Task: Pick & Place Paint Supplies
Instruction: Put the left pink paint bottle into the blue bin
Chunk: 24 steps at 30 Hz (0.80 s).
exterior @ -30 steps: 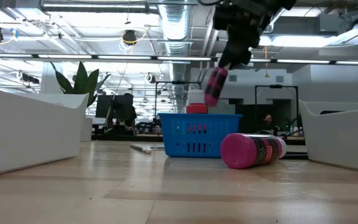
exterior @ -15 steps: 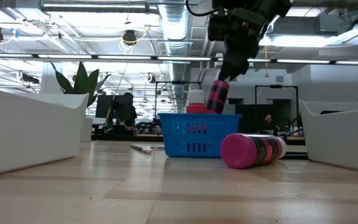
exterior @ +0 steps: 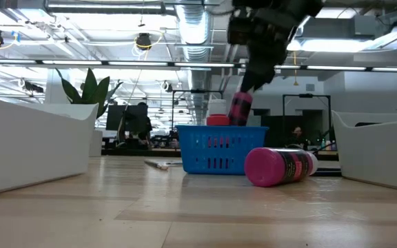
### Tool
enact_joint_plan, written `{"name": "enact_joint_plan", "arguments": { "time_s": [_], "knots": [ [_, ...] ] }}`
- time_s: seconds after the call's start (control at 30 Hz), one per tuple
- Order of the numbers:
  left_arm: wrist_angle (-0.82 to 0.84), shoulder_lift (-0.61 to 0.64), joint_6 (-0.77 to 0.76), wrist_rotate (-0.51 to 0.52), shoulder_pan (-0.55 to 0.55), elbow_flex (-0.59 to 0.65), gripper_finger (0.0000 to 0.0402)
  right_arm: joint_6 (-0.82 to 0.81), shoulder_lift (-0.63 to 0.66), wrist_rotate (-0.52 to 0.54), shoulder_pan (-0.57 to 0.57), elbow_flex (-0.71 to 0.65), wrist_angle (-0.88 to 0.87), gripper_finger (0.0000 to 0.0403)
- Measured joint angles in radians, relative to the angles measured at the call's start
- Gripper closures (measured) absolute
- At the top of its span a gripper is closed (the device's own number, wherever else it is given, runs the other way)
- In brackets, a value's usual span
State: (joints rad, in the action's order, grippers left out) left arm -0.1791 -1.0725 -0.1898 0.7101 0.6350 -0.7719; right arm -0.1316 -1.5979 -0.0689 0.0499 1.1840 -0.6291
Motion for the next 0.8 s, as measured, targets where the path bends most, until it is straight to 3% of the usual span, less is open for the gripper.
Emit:
{"name": "enact_joint_plan", "arguments": {
  "time_s": [0.5, 0.8],
  "knots": [
    [0.021, -0.001, -0.001, 0.01, -0.002, 0.0, 0.0316, 0.055, -0.158, -0.003, 0.004, 0.087, -0.034, 0.0291],
    [0.023, -0.001, -0.002, 0.016, -0.002, 0.0, 0.0316, 0.064, -0.176, -0.012, 0.008, 0.091, -0.035, 0.0284]
  ]
}}
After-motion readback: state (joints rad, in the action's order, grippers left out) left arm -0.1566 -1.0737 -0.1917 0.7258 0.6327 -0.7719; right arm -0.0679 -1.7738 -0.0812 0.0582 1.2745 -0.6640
